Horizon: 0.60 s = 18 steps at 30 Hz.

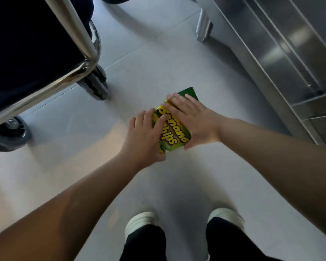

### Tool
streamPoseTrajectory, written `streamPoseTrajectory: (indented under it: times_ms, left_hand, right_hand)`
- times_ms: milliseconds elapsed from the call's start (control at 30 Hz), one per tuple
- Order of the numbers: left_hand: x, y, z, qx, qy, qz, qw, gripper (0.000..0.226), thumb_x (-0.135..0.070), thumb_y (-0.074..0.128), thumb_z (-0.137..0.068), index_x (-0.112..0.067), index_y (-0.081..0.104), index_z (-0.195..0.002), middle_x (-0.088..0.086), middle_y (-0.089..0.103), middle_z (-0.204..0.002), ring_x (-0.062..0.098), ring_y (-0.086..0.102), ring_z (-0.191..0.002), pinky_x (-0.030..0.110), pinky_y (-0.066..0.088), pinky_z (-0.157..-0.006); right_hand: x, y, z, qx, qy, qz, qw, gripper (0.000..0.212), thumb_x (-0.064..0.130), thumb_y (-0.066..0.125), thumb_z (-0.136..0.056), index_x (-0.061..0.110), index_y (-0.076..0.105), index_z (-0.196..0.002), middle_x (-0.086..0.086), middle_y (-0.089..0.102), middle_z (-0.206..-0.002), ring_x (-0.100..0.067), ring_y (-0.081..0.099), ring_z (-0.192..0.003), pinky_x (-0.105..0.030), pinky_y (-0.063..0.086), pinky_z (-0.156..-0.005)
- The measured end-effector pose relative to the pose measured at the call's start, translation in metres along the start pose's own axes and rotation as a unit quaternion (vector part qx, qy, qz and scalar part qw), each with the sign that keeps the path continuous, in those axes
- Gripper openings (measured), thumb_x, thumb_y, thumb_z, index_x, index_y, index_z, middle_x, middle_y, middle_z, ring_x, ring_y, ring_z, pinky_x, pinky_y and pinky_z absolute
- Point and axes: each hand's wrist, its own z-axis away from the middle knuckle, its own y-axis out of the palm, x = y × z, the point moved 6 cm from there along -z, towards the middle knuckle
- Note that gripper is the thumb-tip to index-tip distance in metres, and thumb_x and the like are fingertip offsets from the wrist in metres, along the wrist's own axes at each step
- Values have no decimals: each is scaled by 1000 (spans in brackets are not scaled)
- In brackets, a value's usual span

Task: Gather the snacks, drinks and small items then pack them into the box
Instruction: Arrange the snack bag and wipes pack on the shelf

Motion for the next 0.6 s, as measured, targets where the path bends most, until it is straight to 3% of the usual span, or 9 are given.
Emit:
streamPoseTrajectory:
  times_ms: [233,533,600]
  left_hand:
    - [-23,-166,74,19,8,36,999,92,-45,77,-44,-9,52,-125,21,45,-129,40,45,-115,48,38,-90]
    - [-63,-458,171,-32,59,18,998,97,-43,74,-38,-11,51,-127,19,49,-124,42,48,-112,50,42,-91]
    - [-73,-520,190,-46,69,10,997,98,-45,73,-38,-12,51,-128,19,50,-124,42,49,-111,49,42,-89]
  right_hand:
    - [61,-149,81,-12,-10,-50,999,139,71,73,-54,9,-5,-151,-14,-7,-159,-27,-11,-146,-40,-2,-119]
    - [144,-420,223,-89,21,-72,993,129,72,66,-58,12,0,-151,-7,-7,-157,-23,-9,-146,-35,-8,-118]
    - [161,-480,254,-94,27,-52,994,128,73,68,-59,11,2,-151,-8,-7,-158,-24,-9,-146,-39,-3,-119]
